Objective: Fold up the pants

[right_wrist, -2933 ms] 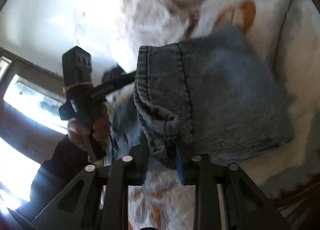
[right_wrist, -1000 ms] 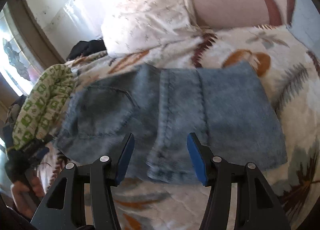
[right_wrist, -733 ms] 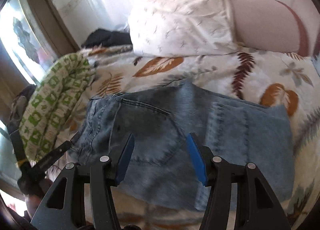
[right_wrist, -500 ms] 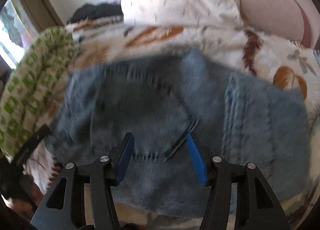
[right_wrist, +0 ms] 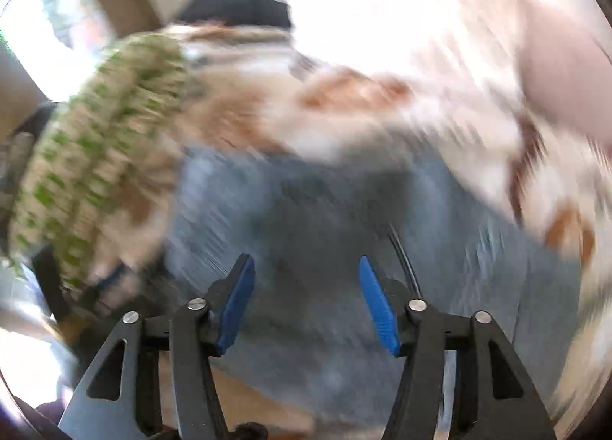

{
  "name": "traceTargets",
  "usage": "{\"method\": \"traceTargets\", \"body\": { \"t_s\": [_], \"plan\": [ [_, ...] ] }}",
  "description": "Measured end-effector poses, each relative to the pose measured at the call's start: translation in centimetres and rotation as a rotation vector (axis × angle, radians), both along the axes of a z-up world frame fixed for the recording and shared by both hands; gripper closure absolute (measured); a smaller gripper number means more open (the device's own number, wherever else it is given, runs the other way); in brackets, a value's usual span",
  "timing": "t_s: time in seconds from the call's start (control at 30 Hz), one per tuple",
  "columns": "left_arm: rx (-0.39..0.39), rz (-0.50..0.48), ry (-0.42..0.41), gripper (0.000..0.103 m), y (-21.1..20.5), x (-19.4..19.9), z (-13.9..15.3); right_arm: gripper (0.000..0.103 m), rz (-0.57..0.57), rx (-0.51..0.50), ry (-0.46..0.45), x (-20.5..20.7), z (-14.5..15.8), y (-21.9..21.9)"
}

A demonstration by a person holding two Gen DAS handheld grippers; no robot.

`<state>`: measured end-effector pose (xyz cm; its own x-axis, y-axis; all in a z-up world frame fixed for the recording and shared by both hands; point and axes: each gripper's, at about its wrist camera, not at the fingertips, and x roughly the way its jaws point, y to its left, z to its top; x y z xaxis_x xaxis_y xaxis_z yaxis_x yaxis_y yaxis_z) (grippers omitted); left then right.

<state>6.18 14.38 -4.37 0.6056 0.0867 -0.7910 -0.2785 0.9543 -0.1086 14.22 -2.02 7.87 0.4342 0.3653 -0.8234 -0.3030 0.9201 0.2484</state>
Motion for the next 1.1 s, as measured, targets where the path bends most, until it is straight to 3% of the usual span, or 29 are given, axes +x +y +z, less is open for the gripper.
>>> {"method": "traceTargets", "body": {
  "t_s": [0.07,0.27,0.43,0.63,0.67,0.7,0.8,0.9,1.1],
  "plan": [
    [-0.017,0.012,-0.005,0.037,0.2,0.0,0.0,0.029,0.086,0.010,0.017,2.0,0.7,2.2],
    [-0.054,0.024,-0.015,0.049,0.5,-0.1,0.2,0.029,0.196,0.002,0.154,8.5,-1.5,8.6],
    [-0.075,0.048,-0.015,0.049,0.7,-0.2,0.5,0.029,0.241,-0.103,0.178,10.7,-3.8,13.1],
    [-0.107,0.071,-0.047,0.035,0.8,-1.0,1.5,0.030,0.217,-0.227,0.211,11.5,-6.2,15.0],
    [-0.095,0.058,-0.056,0.035,0.4,-1.1,1.7,0.037,0.206,-0.238,0.230,11.6,-6.8,14.9],
    [-0.085,0.045,-0.065,0.035,0.1,-1.2,1.9,0.052,0.208,-0.248,0.244,11.6,-7.3,14.8],
    [-0.078,0.008,-0.077,0.035,-0.5,-1.1,2.1,0.081,0.224,-0.306,0.233,11.1,-8.2,14.8],
    [-0.101,-0.020,-0.044,0.036,-0.5,-0.5,1.4,0.086,0.204,-0.281,0.183,10.2,-6.6,13.8],
    [-0.186,-0.027,-0.105,0.038,0.1,-0.5,1.8,0.088,0.152,-0.194,0.068,7.5,-1.8,9.9]
  ]
}}
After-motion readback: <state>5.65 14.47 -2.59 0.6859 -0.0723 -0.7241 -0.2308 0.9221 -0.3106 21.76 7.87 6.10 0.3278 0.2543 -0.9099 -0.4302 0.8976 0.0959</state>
